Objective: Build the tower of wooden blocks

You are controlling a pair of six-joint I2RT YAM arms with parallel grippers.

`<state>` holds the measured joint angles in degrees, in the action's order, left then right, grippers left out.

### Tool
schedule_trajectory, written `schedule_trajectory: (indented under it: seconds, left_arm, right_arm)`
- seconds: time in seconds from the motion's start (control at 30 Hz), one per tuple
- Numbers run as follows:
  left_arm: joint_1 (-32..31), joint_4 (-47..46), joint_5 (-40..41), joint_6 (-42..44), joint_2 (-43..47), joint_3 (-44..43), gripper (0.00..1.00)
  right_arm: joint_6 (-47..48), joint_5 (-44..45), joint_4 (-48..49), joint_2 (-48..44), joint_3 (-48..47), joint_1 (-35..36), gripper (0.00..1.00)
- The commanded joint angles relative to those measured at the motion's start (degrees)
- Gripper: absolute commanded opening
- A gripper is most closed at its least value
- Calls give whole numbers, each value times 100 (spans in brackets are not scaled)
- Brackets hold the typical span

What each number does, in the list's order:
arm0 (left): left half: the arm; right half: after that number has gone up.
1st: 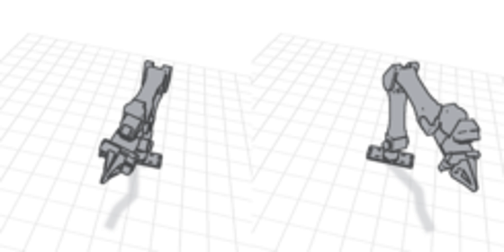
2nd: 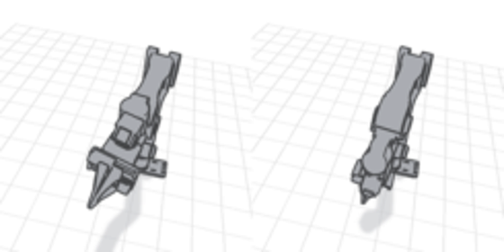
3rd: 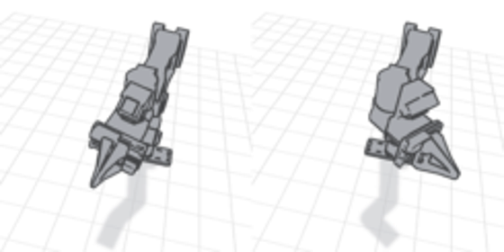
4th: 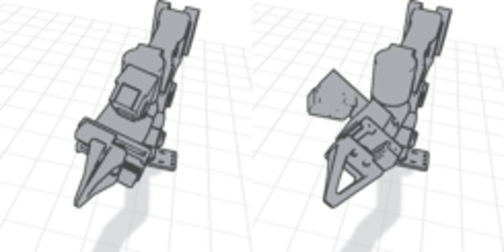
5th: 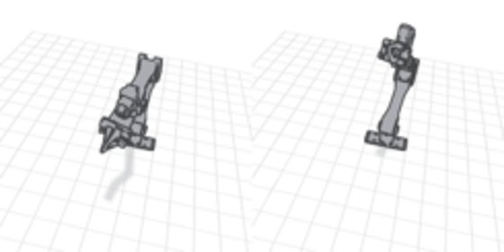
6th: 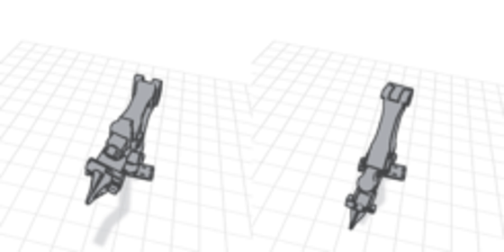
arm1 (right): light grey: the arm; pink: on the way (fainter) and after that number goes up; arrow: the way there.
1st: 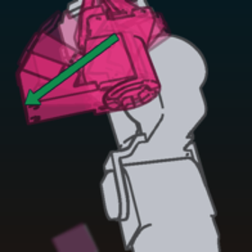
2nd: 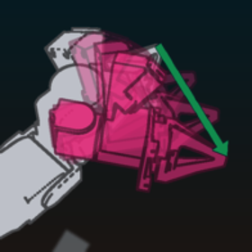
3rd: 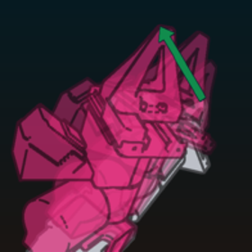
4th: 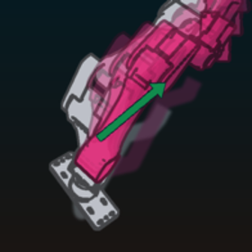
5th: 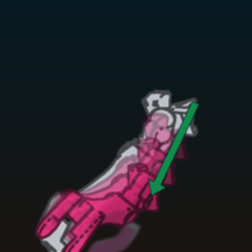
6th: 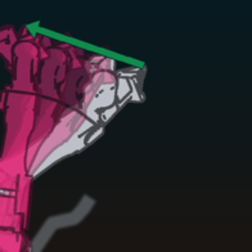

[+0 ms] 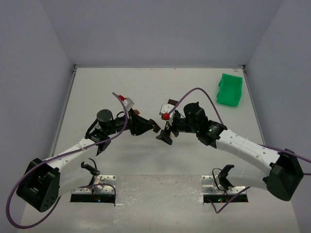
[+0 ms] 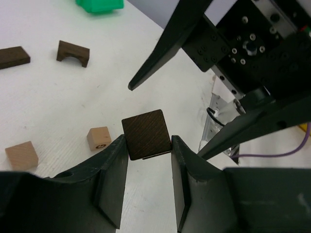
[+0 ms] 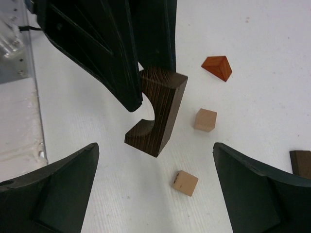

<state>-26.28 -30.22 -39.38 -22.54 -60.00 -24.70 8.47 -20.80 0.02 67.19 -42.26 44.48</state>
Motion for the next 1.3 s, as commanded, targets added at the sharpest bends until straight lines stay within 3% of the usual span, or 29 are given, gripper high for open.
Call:
schedule_trajectory:
  seconds: [0.0, 0.2, 0.43, 0.67, 0.73, 0.93, 0.97, 1.0, 1.03, 1.27]
  left_arm:
    - [-52, -1168, -1135, 582, 120, 205, 0]
    - [-52, -1724, -1813, 681, 229, 471, 0]
    - [-51, -1819, -1904, 678, 479, 606, 0]
    - [-52, -1884, -1804, 644, 620, 685, 0]
    - [-52, -1916, -1769, 618, 600, 679, 0]
    - [-52, -1830, -1592, 584, 586, 616, 0]
    - [-52, -1596, -1435, 619, 604, 528, 34]
    - [-52, -1412, -1293, 635, 628, 478, 79]
    - [-52, -1317, -1283, 620, 655, 450, 99]
    - [-51, -321, -399, 588, 1100, 196, 100]
  right_arm:
    - [-234, -852, -282, -388, -276, -30, 99]
    - [-571, -1227, -696, -195, -690, -80, 99]
    - [-726, -1274, -959, 391, -1205, -80, 97]
    - [-731, -1574, -952, 513, -1308, -87, 58]
    - [-712, -1728, -952, 494, -1281, -86, 40]
    - [-680, -1796, -943, 427, -1215, -80, 17]
    - [-741, -1691, -934, 418, -1214, -80, 15]
    - [-758, -1386, -934, 393, -1198, -80, 13]
    - [-792, -1144, -942, 383, -1181, -88, 12]
    - [-1368, 1419, -1640, 490, -1273, -684, 12]
